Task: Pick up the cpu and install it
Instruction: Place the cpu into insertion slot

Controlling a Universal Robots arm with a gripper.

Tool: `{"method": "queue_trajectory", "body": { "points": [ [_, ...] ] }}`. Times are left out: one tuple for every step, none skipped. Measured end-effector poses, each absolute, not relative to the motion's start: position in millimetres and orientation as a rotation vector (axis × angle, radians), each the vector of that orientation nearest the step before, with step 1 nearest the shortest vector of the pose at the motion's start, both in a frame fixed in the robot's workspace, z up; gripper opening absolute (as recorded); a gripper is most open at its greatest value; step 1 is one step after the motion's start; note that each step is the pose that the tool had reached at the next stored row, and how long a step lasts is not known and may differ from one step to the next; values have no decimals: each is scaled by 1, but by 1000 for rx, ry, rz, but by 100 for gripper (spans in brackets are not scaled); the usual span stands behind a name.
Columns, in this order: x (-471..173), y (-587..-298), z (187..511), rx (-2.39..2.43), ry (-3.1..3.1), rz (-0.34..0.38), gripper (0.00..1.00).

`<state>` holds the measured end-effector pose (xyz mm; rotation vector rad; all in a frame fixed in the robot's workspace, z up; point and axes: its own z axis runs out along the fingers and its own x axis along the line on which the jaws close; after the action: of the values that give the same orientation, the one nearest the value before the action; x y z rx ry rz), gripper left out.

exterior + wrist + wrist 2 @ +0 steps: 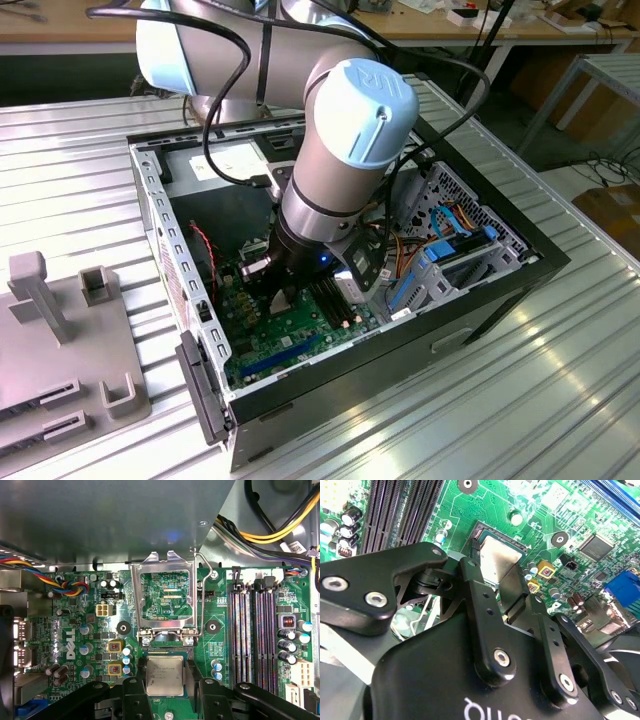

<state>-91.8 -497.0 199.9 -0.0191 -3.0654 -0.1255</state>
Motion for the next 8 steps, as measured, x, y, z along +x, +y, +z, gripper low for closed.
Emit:
{"method": "queue_trajectory", "body": {
  "points": [
    [-92, -497, 200, -19, -3065, -125, 41],
    [-92, -497, 200, -19, -3065, -126, 41],
    [-92, -497, 200, -19, -3065, -126, 41],
    [-92, -497, 200, -19, -3065, -126, 41],
    [-92, -497, 200, -19, -3065, -126, 41],
    [-92, -497, 200, -19, -3065, -126, 41],
    [-92, -497, 200, -19, -3065, -126, 41],
    [-91, -497, 200, -19, -3065, -125, 41]
  ]
}}
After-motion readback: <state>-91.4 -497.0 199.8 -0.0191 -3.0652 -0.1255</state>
